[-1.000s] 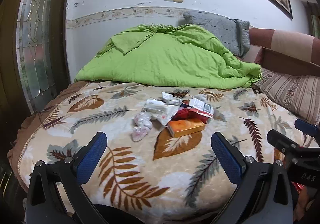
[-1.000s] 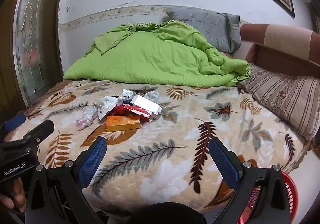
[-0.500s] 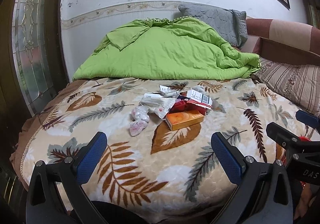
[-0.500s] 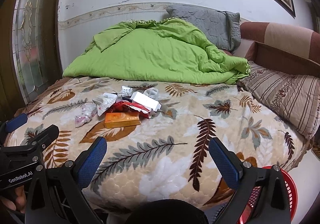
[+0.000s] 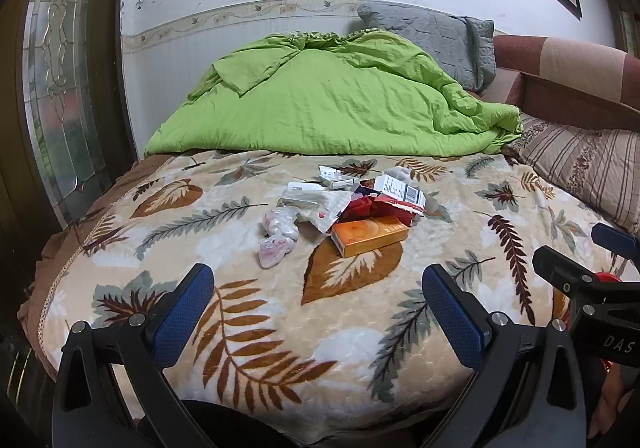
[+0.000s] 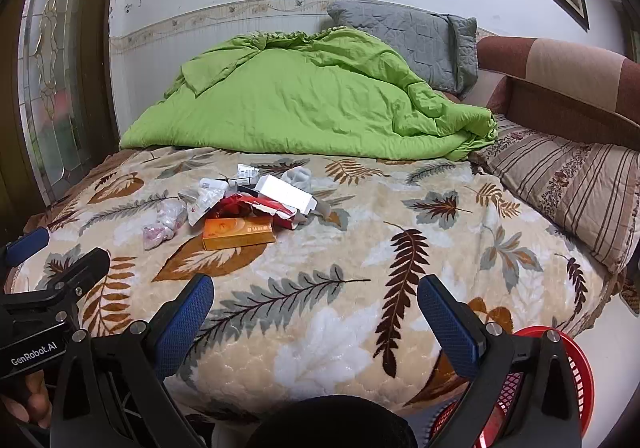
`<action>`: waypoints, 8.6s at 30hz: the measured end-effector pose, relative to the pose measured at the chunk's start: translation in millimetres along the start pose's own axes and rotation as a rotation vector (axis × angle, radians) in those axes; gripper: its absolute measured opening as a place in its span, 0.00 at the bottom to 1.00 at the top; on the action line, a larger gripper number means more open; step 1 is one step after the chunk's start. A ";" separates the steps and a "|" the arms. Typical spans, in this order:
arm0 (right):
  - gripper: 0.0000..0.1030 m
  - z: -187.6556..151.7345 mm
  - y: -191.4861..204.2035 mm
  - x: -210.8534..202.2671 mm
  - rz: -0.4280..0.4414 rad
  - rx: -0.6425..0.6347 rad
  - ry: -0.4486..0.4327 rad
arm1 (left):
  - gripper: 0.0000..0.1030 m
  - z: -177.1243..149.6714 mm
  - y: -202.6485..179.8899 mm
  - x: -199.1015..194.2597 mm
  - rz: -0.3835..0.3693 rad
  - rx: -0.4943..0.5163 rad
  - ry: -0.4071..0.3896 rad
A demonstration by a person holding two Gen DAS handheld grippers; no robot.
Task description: Collect trash
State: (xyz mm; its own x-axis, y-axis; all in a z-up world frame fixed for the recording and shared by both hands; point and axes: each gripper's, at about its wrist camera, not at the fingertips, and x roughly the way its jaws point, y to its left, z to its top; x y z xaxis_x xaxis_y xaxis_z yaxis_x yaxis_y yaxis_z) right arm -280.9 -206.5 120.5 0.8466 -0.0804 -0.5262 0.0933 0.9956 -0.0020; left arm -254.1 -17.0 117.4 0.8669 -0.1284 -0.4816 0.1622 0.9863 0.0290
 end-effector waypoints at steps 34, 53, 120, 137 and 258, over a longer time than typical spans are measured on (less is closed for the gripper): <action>1.00 7.4 -2.5 19.8 0.094 0.015 0.085 | 1.00 8.8 33.5 36.2 -0.018 -0.132 0.125; 0.82 29.1 10.4 114.8 0.374 0.177 0.313 | 0.65 25.0 66.3 210.6 -0.013 -0.282 0.410; 0.50 28.0 39.2 144.3 0.602 0.063 0.340 | 0.46 34.6 69.1 172.9 0.030 -0.198 0.210; 0.50 39.2 -2.2 139.8 0.467 0.229 0.204 | 0.46 34.3 -1.1 168.3 -0.048 -0.007 0.172; 0.62 -91.1 -300.7 -80.1 -0.029 0.711 0.138 | 0.70 22.9 -317.7 36.0 -0.839 0.361 0.382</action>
State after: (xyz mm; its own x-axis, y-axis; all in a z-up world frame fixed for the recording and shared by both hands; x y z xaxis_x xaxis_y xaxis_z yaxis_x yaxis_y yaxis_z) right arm -424.5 -495.1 85.7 0.7688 -0.0531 -0.6373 0.4730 0.7178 0.5108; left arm -263.6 -337.4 110.9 0.2049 -0.6668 -0.7165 0.8433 0.4918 -0.2166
